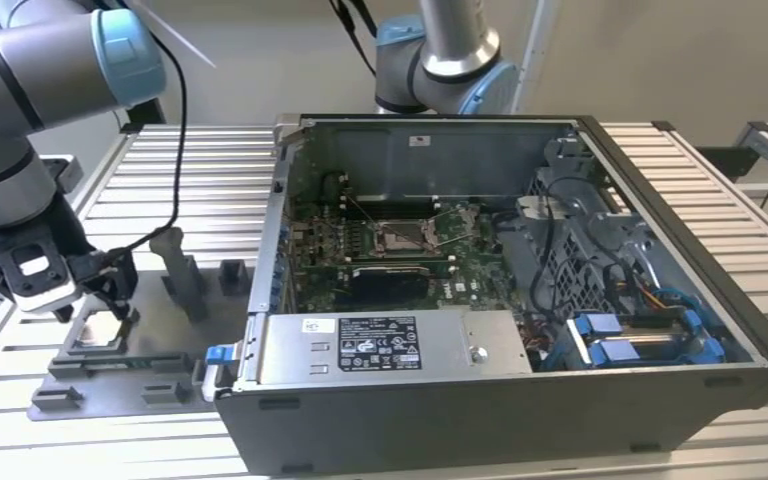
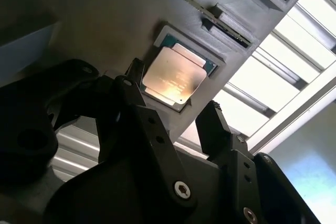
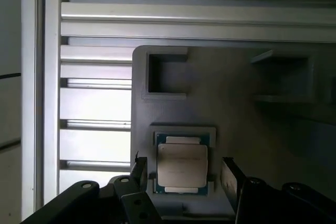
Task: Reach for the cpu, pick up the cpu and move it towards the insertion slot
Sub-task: 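Pick up the cpu and move it towards the insertion slot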
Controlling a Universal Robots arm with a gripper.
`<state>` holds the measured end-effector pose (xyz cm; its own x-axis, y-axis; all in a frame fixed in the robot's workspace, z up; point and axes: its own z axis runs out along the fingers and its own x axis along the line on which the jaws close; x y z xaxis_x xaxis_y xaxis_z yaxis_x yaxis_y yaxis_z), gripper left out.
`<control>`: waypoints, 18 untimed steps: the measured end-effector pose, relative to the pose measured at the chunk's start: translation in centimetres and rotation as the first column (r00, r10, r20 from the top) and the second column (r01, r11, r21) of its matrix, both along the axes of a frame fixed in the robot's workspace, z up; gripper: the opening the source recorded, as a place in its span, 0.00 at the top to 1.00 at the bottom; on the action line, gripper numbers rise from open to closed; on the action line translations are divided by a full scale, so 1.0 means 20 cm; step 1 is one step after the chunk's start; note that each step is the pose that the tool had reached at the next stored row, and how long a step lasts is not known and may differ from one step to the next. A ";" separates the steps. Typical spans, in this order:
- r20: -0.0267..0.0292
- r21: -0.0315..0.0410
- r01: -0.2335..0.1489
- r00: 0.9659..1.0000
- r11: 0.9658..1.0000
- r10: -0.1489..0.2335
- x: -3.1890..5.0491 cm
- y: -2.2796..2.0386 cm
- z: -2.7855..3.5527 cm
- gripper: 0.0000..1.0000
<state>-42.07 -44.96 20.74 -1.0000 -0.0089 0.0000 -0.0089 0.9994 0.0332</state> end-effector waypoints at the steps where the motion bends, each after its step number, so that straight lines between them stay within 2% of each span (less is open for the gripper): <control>1: 0.000 0.000 0.000 1.000 1.000 0.000 -0.001 0.000 -0.005 0.00; 9: 0.000 0.000 0.000 1.000 1.000 0.000 -0.007 0.000 -0.051 0.00; 18: 0.000 0.000 0.000 1.000 1.000 0.000 -0.007 0.000 -0.085 0.00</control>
<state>-42.21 -44.96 19.05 -1.0000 -0.0088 0.0001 -0.0088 0.9994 0.0331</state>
